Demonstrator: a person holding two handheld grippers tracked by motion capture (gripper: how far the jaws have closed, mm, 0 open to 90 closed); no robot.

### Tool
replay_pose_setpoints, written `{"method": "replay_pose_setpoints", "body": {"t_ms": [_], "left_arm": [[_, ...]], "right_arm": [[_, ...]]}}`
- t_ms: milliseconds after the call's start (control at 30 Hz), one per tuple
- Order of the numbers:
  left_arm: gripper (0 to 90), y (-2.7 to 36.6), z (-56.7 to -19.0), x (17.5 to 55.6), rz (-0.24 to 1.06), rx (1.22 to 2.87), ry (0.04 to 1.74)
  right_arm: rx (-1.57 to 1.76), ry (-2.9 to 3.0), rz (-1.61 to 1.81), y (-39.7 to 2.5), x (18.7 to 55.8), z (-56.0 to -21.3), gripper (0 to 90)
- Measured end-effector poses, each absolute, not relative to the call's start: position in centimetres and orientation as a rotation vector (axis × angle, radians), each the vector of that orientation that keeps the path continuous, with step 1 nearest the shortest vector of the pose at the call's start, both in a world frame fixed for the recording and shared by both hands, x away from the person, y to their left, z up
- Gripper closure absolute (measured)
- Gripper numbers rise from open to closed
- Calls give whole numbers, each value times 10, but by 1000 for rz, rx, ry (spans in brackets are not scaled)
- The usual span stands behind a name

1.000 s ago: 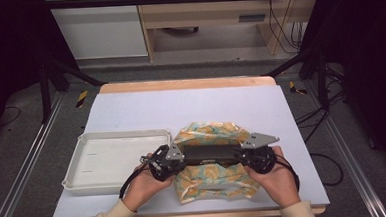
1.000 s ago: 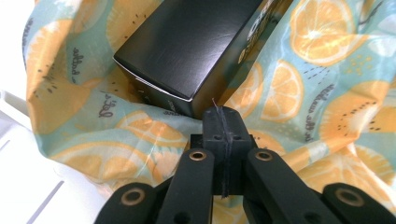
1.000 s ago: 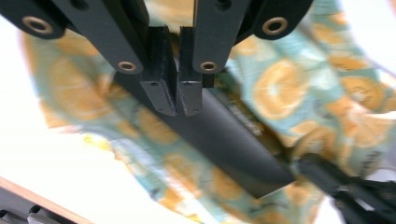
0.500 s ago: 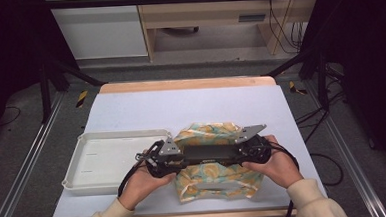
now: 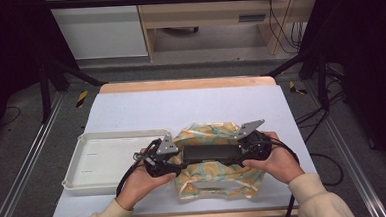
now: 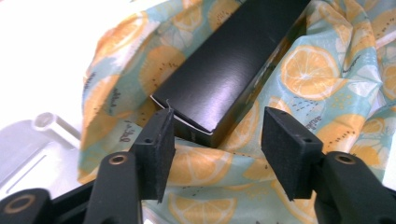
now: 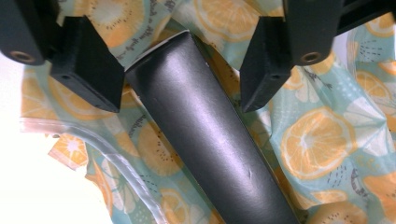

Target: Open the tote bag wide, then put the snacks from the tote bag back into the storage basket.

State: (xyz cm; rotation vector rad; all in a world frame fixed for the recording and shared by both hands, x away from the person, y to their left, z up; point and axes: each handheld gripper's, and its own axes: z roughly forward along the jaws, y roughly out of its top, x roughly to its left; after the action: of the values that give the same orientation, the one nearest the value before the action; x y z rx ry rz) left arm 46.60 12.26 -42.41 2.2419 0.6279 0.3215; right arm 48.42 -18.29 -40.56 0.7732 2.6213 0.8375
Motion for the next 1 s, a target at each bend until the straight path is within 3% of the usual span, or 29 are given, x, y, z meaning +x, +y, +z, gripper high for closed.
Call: {"method": "replay_pose_setpoints", "body": {"t_ms": [300,1000], "left_arm": [[335,136,-420,468,354,2197,673],[192,200,-409,484,406,2146,794]], "right_arm": [[703,2650,777,-185,488,-400,190],[504,2734,669,-180,494,-395,214]]}}
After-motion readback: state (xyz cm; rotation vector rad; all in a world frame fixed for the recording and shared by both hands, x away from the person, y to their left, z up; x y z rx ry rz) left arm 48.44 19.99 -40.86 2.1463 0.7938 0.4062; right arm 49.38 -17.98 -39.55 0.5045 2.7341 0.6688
